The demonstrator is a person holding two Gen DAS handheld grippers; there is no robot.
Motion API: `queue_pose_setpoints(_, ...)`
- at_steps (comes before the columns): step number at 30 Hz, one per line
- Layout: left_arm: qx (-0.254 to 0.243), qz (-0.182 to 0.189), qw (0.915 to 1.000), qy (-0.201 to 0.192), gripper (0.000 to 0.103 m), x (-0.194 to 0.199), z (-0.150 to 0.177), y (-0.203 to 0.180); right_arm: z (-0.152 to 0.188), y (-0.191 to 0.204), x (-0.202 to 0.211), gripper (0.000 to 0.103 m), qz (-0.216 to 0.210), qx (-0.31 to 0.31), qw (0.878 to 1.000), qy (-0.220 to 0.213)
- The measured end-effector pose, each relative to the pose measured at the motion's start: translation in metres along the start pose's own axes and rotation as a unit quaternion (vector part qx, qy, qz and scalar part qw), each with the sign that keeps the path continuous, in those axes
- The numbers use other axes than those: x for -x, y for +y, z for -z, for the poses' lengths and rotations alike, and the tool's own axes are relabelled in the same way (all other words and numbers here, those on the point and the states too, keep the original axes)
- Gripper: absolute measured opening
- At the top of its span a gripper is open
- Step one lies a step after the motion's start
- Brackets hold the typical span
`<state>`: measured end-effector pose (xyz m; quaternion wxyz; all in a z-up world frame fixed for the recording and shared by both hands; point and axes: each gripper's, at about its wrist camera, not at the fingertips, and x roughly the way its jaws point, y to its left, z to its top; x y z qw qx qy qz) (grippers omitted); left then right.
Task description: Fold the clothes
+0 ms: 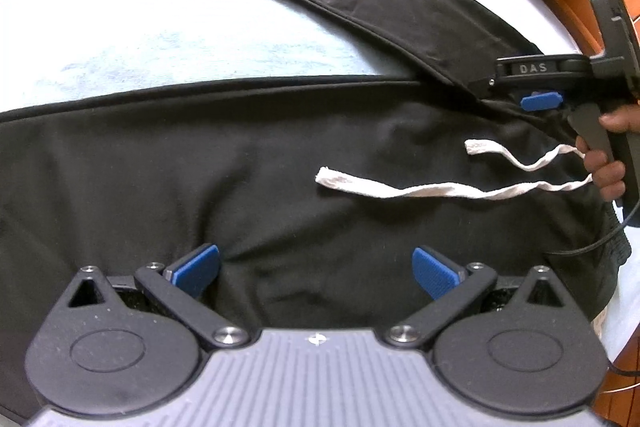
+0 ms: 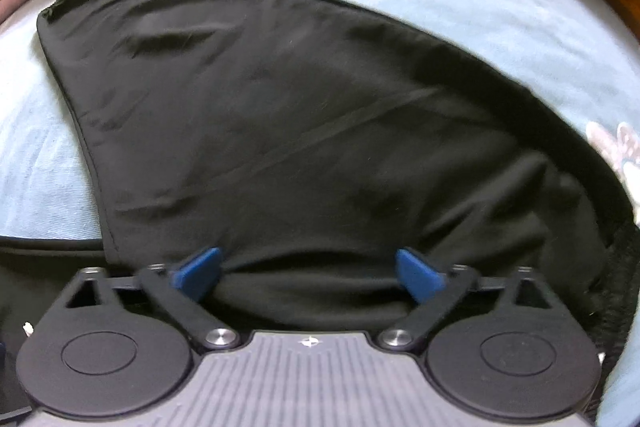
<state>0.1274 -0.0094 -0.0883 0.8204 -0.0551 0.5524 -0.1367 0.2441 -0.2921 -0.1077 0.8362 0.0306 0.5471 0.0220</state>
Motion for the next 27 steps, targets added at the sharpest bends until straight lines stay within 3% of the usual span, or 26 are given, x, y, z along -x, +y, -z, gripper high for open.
queue_pose_setpoints(4, -0.011, -0.006, 0.9999, -0.003, 0.102, 0.001, 0.003, -0.002, 0.000, 0.007, -0.004, 0.103, 0.017, 0.007, 1.000, 0.005)
queue_pose_setpoints(8, 0.012, -0.006, 0.9995, -0.028, 0.102, 0.002, 0.007, 0.000, 0.001, 0.008, -0.004, 0.103, 0.021, 0.007, 1.000, 0.000)
queue_pose_setpoints(14, 0.007, -0.004, 0.9999, -0.012, 0.102, -0.001, 0.001, 0.001, 0.003, 0.008, -0.004, 0.103, 0.025, 0.003, 1.000, -0.008)
queue_pose_setpoints(27, -0.088, -0.056, 0.9945, 0.011, 0.102, -0.002, 0.000, -0.022, -0.001, 0.015, -0.003, 0.103, 0.054, -0.003, 0.998, -0.012)
